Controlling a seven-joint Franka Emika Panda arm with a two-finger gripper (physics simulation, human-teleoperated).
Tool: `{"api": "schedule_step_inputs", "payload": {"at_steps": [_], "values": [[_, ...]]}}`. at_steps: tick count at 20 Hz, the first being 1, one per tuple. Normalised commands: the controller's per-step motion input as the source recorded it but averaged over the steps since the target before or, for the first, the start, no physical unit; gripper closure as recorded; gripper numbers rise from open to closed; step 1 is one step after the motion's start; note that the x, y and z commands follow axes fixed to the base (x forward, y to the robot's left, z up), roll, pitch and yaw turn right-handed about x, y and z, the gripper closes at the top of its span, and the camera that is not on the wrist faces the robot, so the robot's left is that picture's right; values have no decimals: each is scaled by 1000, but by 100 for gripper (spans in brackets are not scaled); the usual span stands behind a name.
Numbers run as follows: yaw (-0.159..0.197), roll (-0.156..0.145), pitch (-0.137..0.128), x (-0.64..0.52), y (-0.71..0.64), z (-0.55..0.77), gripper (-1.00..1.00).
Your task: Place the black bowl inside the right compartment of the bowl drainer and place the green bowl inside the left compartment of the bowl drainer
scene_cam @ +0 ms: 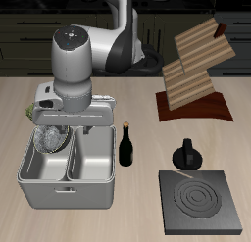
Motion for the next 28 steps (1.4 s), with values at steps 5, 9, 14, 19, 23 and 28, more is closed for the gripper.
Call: {"api": "schedule_step_inputs", "payload": {"at_steps": [5, 9, 14, 19, 23, 28], "values": [[-18, 13, -5, -72, 10, 19, -100], [-24, 9, -16, -139, -29, 129, -100], [2, -9, -48, -234, -49, 377, -100], [3, 15, -67, -285, -59, 463, -100], [10, -8, -6, -32, -66, 65, -100], [21, 8, -4, -30, 25, -16, -100]]}}
